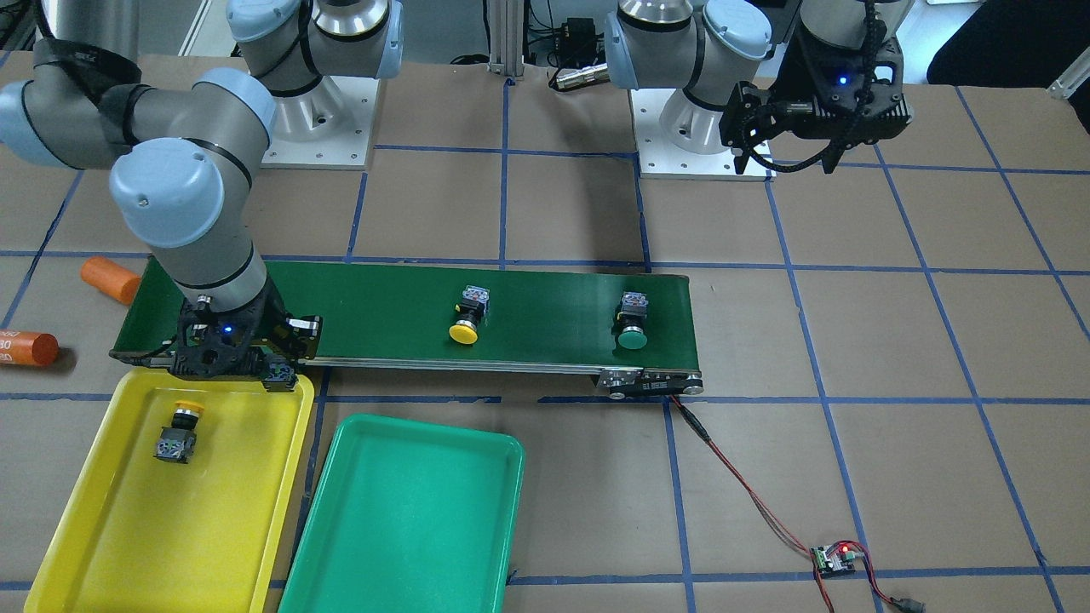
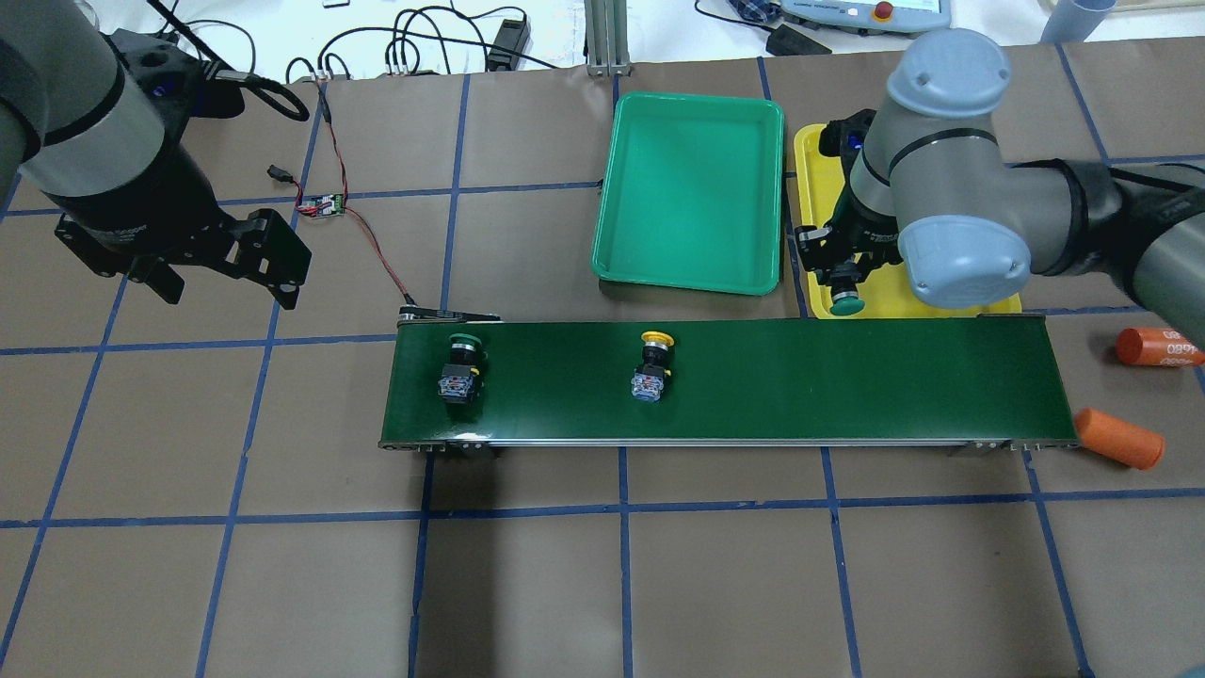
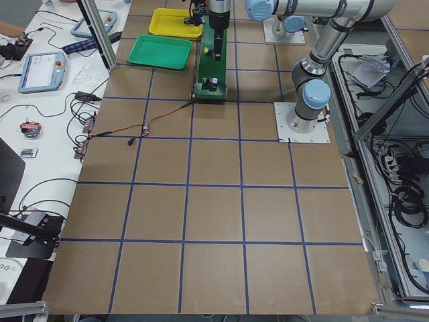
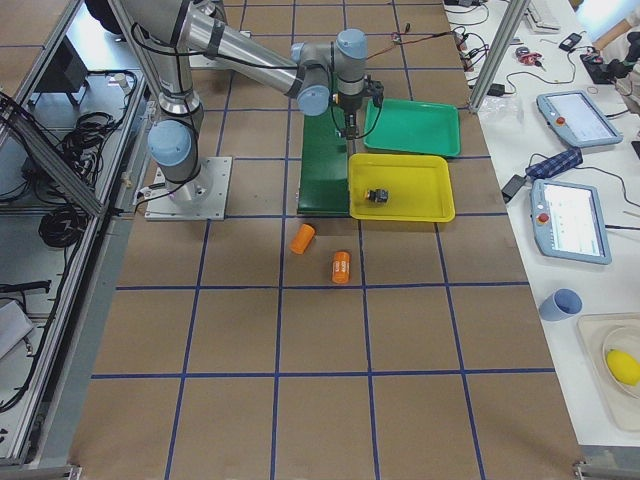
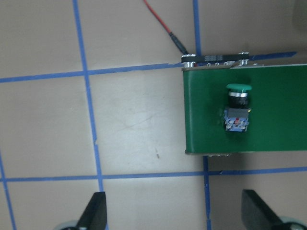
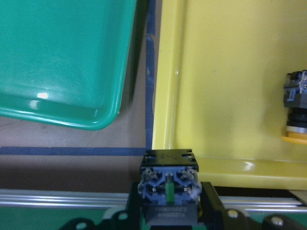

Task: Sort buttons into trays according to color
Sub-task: 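Carry the green button into the green tray with the right gripper and release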

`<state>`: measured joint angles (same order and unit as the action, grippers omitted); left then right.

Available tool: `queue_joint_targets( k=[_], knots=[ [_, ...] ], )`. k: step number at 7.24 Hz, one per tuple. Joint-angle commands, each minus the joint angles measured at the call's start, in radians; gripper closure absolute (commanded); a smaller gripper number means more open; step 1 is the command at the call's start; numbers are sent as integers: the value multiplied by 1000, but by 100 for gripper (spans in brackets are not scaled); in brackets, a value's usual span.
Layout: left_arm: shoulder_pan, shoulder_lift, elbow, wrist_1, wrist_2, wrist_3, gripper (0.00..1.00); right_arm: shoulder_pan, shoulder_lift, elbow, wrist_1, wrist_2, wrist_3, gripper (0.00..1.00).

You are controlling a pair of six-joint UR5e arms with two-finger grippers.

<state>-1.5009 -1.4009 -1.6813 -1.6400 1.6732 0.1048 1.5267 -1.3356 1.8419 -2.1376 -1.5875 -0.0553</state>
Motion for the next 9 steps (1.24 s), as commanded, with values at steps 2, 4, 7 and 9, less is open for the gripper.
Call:
queue_joint_targets(
  k=[2,4,7,9],
  knots=[
    [7,-13,12,-12,-21,-66,0,-4,150,-146,-49,111,23,50],
    [7,-38,17,-6,-32,-154,0,85,290,-284,-57,100,70,49],
    [5,-67,17,31,-87,-154,0,136,332,-288,-73,49,137,6],
    [-4,-78,15,48,-87,-135,0,121,305,-289,-30,52,132,0]
  ],
)
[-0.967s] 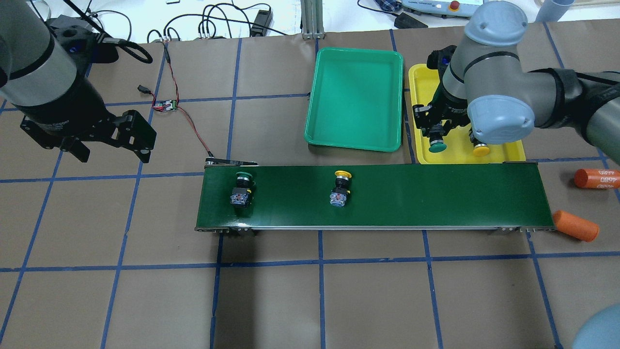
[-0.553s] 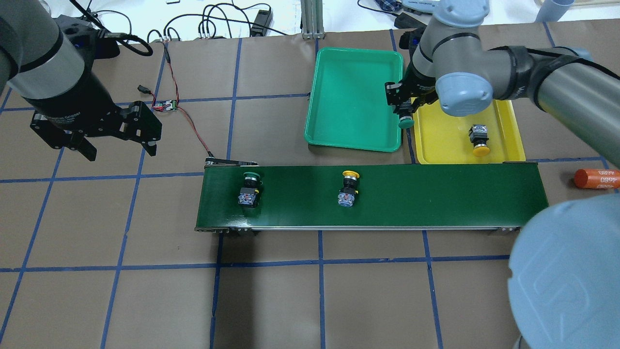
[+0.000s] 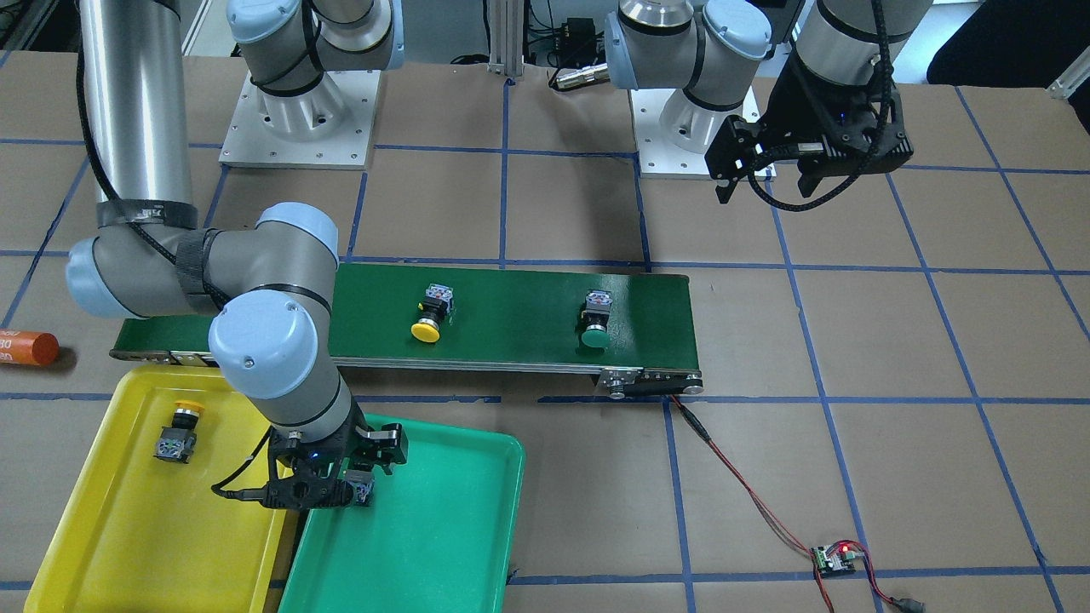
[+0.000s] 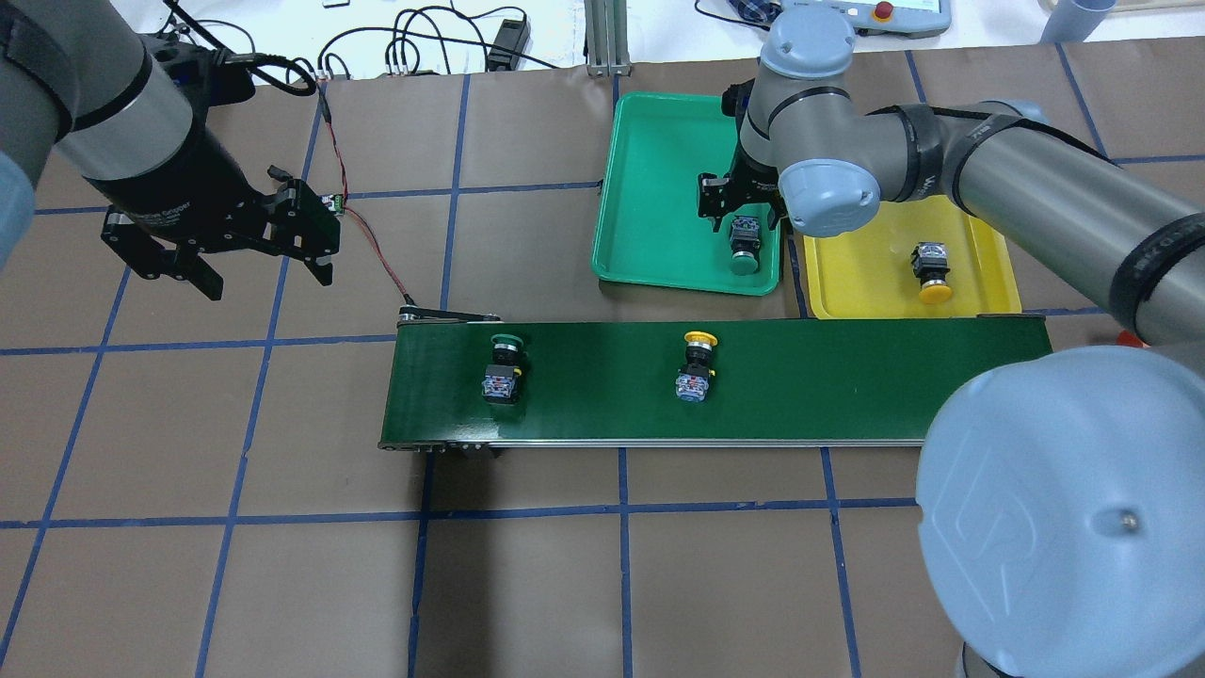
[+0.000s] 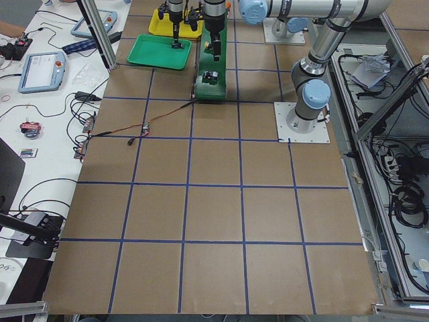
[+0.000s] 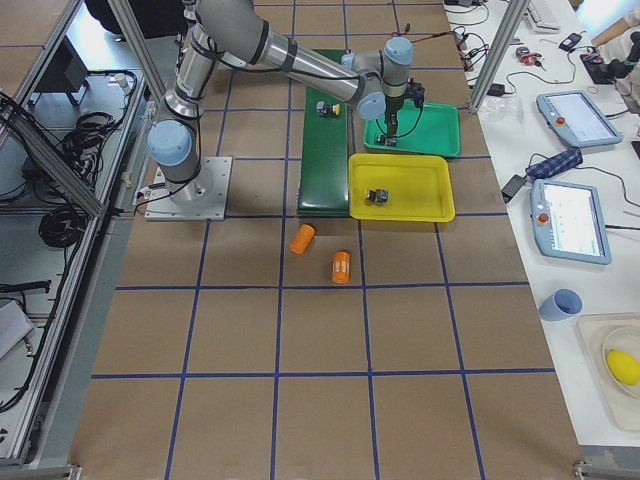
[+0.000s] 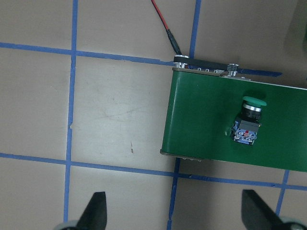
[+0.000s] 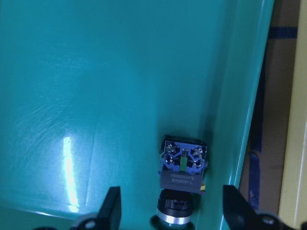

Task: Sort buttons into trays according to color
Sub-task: 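Carry the green button into the green tray with the right gripper and release, then return the right gripper to the belt and grasp the yellow-capped button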

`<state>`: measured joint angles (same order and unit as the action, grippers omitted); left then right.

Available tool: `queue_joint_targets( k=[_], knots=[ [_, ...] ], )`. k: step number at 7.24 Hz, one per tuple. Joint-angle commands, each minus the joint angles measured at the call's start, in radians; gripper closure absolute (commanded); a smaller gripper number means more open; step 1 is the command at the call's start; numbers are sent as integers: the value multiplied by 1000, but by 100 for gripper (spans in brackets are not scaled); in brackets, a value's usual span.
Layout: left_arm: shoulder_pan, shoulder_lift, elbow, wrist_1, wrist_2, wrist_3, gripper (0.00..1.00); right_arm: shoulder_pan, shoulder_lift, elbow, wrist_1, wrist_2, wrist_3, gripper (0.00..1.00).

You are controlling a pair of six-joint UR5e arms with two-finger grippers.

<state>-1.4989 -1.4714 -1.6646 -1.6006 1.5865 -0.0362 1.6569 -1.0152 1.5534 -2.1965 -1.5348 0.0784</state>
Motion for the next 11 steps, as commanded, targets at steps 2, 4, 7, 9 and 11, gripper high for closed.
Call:
queue_joint_targets(
  k=[2,4,7,9,11],
  knots=[
    [-55,-15,-1,13,18,10,0,-41,-153,17,183,-1,-50,0],
    [-95,-10,-3,41,27,12,0,-130,-320,52,390,4,-127,2],
    [-93,14,-20,28,29,12,0,-187,-557,358,332,-2,-241,10],
    [-92,16,-20,21,29,10,0,-233,-574,460,253,2,-281,10],
    [-93,16,-21,21,30,10,0,-230,-571,487,251,19,-261,16]
  ],
)
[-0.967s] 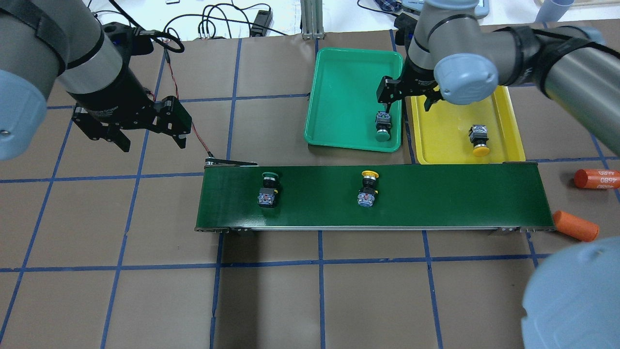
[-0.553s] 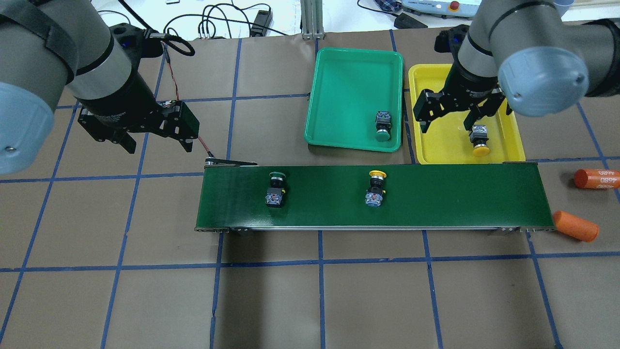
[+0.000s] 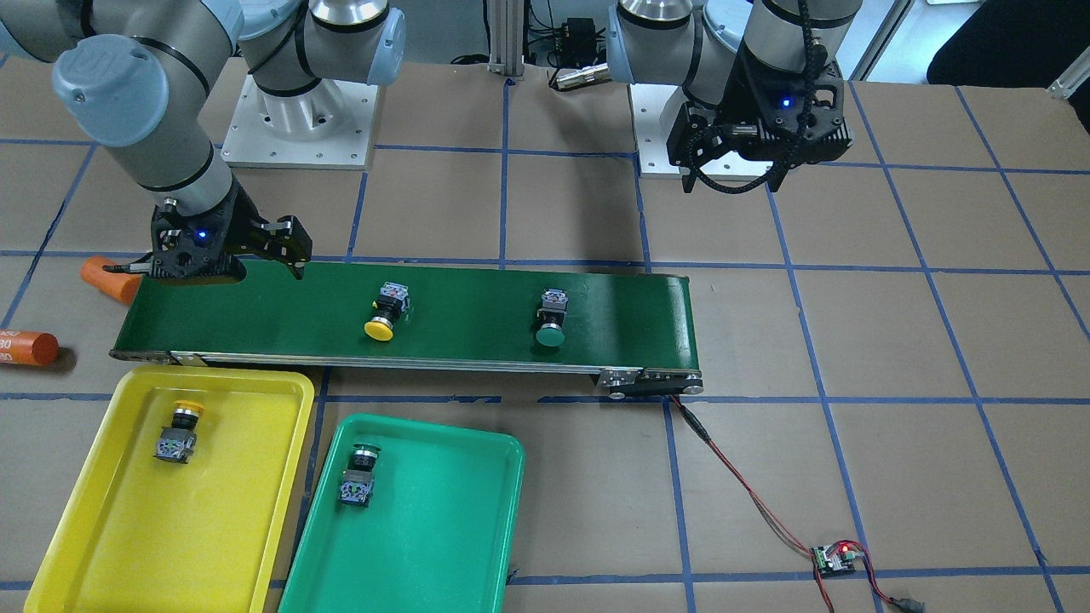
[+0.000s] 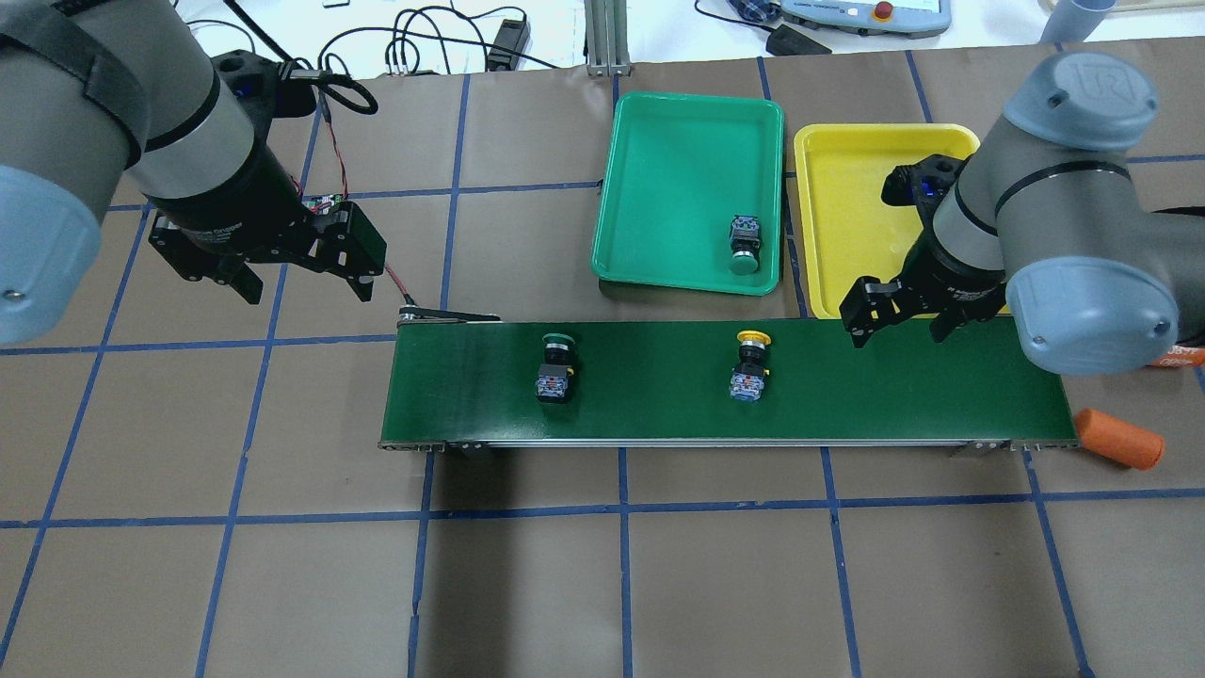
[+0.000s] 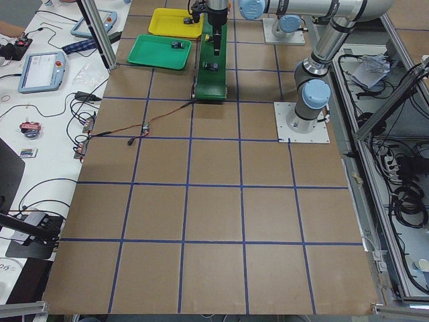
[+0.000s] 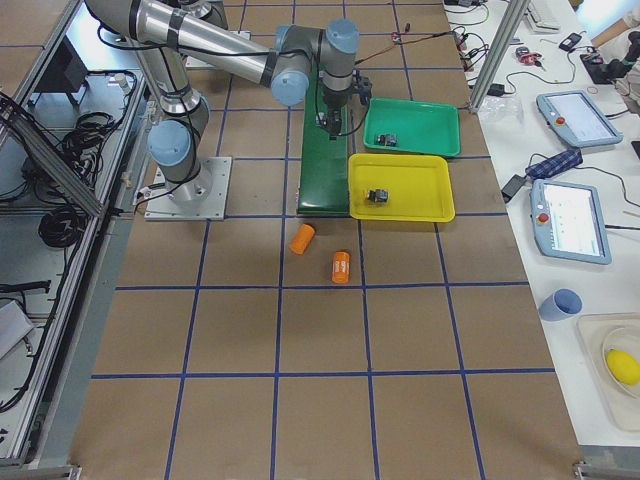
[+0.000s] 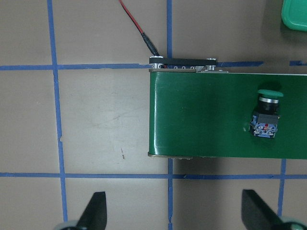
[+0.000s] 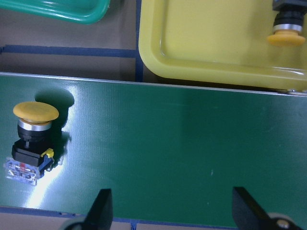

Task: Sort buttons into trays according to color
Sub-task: 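Return the right gripper to the belt and grasp the yellow-capped button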

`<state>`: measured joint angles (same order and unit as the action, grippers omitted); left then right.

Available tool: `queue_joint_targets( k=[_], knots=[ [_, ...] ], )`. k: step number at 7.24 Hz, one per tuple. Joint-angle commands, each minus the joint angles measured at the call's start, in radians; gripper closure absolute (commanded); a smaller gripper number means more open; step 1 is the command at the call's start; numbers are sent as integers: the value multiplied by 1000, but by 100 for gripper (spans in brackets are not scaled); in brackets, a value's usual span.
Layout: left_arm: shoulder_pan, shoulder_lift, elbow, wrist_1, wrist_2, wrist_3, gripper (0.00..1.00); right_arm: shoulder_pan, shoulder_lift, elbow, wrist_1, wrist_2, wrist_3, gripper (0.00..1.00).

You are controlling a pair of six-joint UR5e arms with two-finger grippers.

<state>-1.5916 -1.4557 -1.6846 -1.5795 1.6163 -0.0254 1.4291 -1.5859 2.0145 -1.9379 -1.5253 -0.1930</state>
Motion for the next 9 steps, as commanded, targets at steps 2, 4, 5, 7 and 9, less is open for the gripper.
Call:
queue_joint_targets(
  k=[2,4,5,7,9],
  knots=[
    [-1,0,-1,-2,2,-1,0,5,7,49,-16,83,146,16],
    [-1,2,-6,-4,2,-1,0,25,47,49,-68,97,184,16],
    [-1,2,-6,-2,2,-1,0,65,63,46,-105,94,240,17],
    [-1,2,-6,-1,2,-1,0,131,128,44,-220,73,285,17],
    [1,3,-7,-4,2,-1,0,134,145,46,-231,48,285,22]
  ],
)
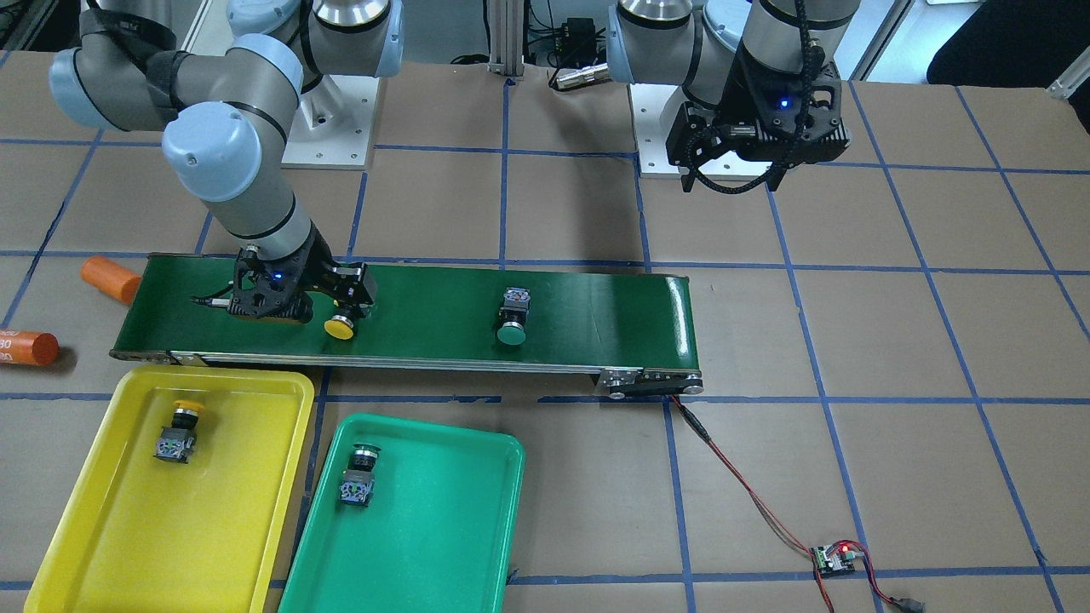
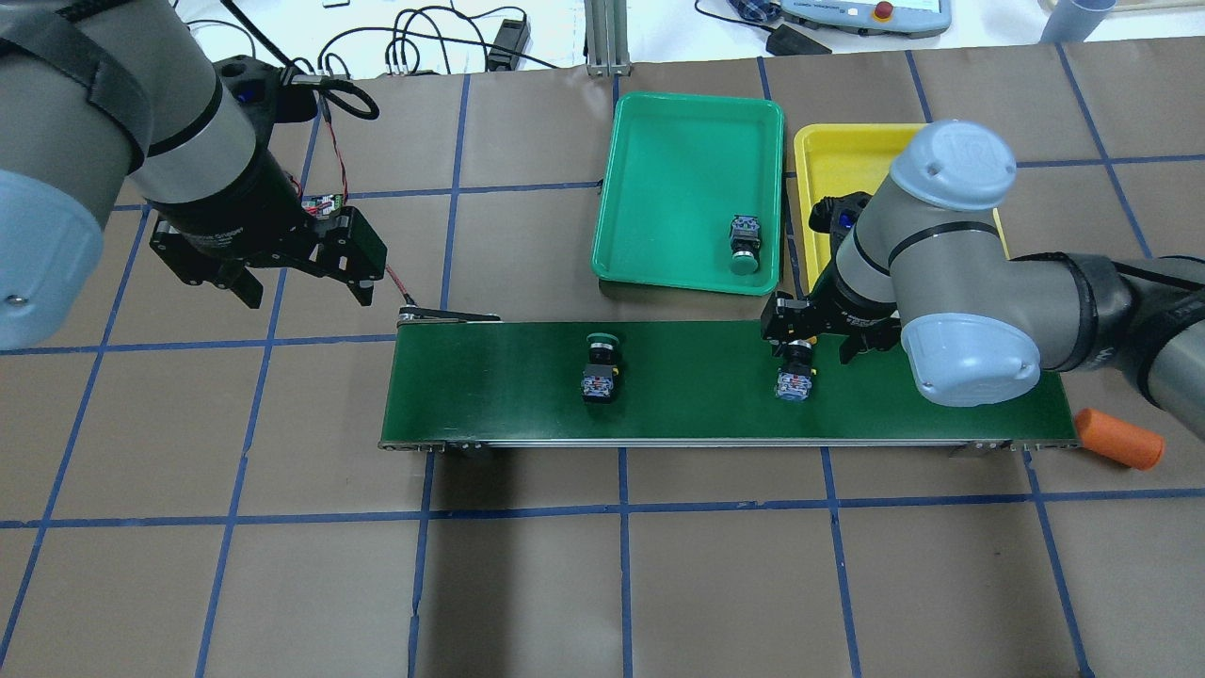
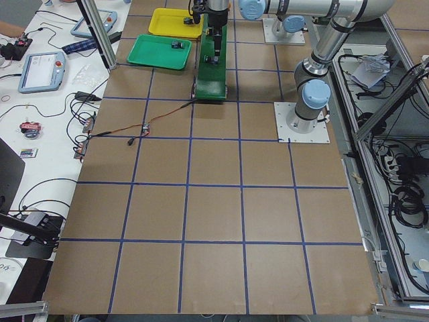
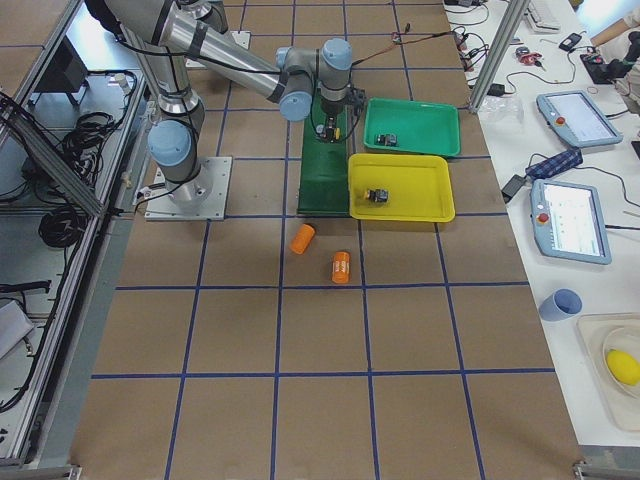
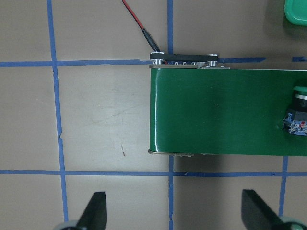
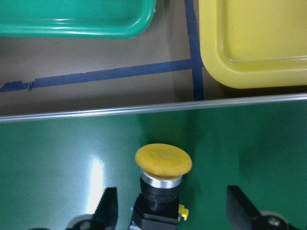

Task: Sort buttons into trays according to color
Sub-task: 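Return the right gripper to the belt and grasp the yellow-capped button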

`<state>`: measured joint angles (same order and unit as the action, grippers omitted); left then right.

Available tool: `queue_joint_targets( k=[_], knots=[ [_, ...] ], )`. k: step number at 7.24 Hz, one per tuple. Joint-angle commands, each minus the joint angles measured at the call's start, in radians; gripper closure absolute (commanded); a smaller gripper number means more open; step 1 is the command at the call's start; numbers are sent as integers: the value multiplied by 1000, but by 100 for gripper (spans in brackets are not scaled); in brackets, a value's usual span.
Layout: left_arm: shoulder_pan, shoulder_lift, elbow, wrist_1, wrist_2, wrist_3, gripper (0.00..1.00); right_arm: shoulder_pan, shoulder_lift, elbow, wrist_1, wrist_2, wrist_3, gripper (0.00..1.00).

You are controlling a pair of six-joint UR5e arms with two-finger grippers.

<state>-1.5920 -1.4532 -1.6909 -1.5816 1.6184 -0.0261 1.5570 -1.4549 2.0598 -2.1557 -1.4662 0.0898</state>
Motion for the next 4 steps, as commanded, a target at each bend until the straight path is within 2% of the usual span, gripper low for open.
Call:
queue_joint_targets(
  k=[1,3,4],
  knots=[
    [1,2,-1,-1,0,0,0,6,25,-1,-13,-20,-4,34],
    [1,2,-1,-1,0,2,0,6,31,-12,-13,-78,-15,57],
    [3,4,-1,-5,-2,2,0,6,31,-21,-13,-85,-15,63]
  ],
)
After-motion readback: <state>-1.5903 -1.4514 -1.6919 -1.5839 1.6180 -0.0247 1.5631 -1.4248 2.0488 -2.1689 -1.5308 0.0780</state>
